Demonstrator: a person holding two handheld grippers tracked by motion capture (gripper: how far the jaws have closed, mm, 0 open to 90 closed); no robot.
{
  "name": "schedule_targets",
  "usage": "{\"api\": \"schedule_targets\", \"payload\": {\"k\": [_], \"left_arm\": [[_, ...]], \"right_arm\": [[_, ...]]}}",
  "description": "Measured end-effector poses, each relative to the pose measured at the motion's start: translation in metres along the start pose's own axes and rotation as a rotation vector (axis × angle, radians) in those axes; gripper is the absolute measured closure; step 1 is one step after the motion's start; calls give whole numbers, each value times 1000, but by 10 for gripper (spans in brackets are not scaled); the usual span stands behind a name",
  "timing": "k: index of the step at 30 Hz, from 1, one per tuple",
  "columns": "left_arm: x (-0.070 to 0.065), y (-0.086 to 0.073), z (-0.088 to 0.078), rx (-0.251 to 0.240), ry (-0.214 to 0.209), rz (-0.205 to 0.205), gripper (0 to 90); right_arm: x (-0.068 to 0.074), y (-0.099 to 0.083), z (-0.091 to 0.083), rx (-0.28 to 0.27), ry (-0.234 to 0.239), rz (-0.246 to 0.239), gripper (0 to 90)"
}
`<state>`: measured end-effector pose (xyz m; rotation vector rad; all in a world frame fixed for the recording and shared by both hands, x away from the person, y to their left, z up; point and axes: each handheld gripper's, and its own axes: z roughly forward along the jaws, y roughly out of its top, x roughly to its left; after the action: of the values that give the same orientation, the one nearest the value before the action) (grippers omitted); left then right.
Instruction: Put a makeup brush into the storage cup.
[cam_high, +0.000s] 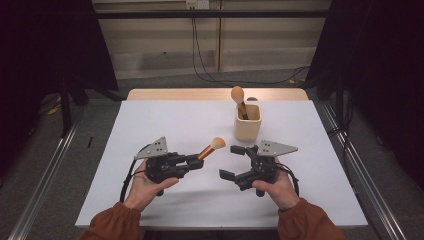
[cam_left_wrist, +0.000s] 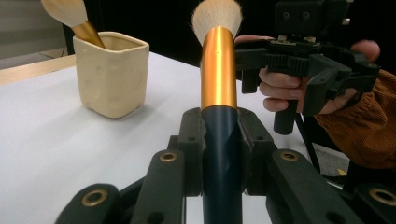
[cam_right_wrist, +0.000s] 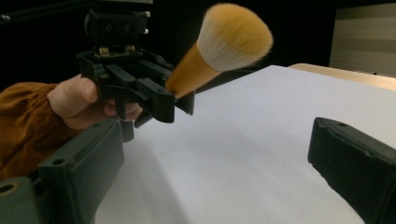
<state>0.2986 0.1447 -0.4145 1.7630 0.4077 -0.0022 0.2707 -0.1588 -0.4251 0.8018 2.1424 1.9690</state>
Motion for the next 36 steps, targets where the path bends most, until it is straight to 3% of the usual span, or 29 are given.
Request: {"api": "schedule_targets", "payload": {"k": [5,14,16,27,36], "left_arm": [[-2,2,3,2,-5,6,743],[-4,3,7,-10,-11,11,743],[-4,4,7,-15,-8,13,743],[-4,3,8,-18,-11,18,743],[-5,2,9,-18,-15,20,743]], "right_arm": [[2,3,4,-11,42,3,35],[1,7,12,-25,45,40,95],[0,9,13,-41,55,48,155],[1,12,22,-62,70,52,291],[-1,11,27,-79,89,91,462]]}}
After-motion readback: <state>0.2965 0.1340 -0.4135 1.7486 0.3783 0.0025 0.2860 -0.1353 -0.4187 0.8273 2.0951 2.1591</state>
